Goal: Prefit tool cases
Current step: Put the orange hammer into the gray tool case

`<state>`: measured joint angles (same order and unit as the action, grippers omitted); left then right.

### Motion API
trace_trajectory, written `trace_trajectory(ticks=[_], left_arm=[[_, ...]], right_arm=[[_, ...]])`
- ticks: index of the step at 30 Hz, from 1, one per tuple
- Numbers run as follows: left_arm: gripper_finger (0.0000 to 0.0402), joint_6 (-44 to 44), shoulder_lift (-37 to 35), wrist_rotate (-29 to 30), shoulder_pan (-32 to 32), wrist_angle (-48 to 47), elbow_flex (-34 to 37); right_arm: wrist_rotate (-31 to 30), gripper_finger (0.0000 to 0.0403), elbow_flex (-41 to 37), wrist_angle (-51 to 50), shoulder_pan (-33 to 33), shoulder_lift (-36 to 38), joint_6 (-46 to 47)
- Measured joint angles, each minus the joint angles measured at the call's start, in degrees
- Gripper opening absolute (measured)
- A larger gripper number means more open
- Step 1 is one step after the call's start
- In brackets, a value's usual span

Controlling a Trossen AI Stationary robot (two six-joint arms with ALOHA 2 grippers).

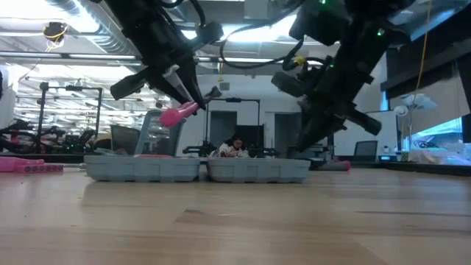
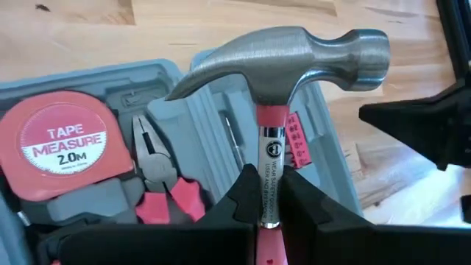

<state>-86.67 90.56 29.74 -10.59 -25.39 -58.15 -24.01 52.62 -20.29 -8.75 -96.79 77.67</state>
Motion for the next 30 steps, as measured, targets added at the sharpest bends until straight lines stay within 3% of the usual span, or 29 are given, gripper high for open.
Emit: trace_trajectory(ticks=[10,18,23,30], left_arm=[[0.0018,-1.09,0.00,0.18,0.02,-1.66,0.00],[0.0018,-8.67,-0.04,0.18,-1.51,-2.18,1.89],[0.0017,-13.69,-0.04,0.06,-2.95,-2.44,4.31],[0.0017,-10.17,0.22,1.37,-2.94,11.01,5.98]], right_arm=[[2.08,0.0000,-0.76,8.69,-0.24,-5.50,3.31],[6.58,0.0000,-0.28,15.78,-0.28,-7.06,5.48],[5.51,0.0000,-0.28,14.58,-0.26,-6.54,5.60],[3.13,0.0000,-0.28,8.11,0.44,-1.01,2.55]])
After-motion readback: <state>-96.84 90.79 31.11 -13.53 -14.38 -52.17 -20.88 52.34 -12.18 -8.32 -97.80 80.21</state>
